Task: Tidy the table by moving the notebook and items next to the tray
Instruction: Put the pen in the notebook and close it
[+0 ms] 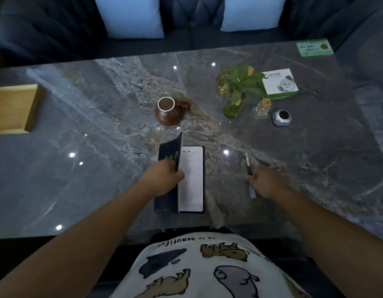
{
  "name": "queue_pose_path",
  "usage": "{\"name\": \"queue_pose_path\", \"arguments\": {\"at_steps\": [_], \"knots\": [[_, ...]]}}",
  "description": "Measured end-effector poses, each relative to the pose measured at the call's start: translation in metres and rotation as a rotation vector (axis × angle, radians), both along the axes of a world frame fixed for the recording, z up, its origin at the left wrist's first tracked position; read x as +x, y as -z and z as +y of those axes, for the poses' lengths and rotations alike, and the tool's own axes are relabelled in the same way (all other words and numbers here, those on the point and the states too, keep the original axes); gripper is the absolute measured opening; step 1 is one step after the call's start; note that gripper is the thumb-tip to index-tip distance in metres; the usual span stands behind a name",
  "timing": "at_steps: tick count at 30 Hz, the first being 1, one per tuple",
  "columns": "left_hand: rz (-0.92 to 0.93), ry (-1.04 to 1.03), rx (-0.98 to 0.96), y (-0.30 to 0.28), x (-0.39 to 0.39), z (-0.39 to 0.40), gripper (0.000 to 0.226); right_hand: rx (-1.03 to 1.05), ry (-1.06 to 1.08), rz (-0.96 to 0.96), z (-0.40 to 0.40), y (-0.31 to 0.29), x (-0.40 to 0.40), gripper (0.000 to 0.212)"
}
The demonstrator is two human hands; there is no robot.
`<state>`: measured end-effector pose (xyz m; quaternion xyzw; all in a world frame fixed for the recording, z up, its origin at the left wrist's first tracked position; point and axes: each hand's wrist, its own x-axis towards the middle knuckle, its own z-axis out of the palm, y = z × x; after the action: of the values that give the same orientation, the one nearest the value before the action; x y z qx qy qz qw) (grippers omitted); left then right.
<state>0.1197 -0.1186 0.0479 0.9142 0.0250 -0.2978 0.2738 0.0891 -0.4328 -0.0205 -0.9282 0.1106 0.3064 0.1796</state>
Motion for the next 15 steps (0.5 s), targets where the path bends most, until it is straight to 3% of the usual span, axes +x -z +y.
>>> {"name": "queue_pose_path", "arguments": {"at_steps": [6,11,15], "knots": [[-0.09,-0.351,-0.187,-0.007,-0.012,0.104,0.018,0.032,0.078,-0.033,0.0,0.001,-0.003,0.034],[0.053,-0.621,-0.402,0.014,-0.019,0.158,0.016,0.057,0.158,-0.094,0.007,-0.003,-0.003,0.036],[0.087,-0.675,-0.452,0.032,-0.025,0.176,0.016,0.124,0.16,-0.18,0.047,-0.015,0.002,0.036]]}}
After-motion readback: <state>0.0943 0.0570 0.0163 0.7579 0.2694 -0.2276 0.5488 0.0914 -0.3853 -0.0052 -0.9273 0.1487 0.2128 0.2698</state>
